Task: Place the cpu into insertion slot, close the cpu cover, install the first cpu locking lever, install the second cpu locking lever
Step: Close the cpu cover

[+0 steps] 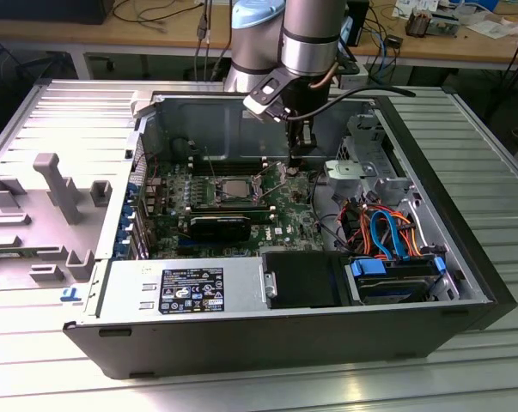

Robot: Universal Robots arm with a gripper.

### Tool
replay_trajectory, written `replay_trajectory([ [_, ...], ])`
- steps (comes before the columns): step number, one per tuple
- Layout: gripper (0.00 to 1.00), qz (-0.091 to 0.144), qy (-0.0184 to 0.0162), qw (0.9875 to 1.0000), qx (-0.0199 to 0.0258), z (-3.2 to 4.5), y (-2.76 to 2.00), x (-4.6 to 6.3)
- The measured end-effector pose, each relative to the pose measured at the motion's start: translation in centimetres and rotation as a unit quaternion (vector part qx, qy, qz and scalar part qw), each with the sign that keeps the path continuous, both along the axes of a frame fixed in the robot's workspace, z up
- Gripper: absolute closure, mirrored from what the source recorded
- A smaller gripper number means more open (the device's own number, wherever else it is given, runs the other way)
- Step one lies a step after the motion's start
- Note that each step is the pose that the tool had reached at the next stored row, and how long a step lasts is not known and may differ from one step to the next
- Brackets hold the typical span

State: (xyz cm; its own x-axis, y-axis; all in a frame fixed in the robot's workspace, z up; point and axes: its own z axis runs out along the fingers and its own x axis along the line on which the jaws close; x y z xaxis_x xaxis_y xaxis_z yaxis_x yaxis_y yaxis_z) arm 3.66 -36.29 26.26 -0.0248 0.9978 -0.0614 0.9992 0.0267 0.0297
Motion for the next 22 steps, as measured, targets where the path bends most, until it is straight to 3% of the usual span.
replay_trajectory([
  [12, 0.89, 0.000, 0.0000, 1.0000, -0.0008, -0.13, 0.00, 0.2],
  [22, 0.89, 0.000, 0.0000, 1.0000, -0.0019, -1.07, 0.00, 0.4],
])
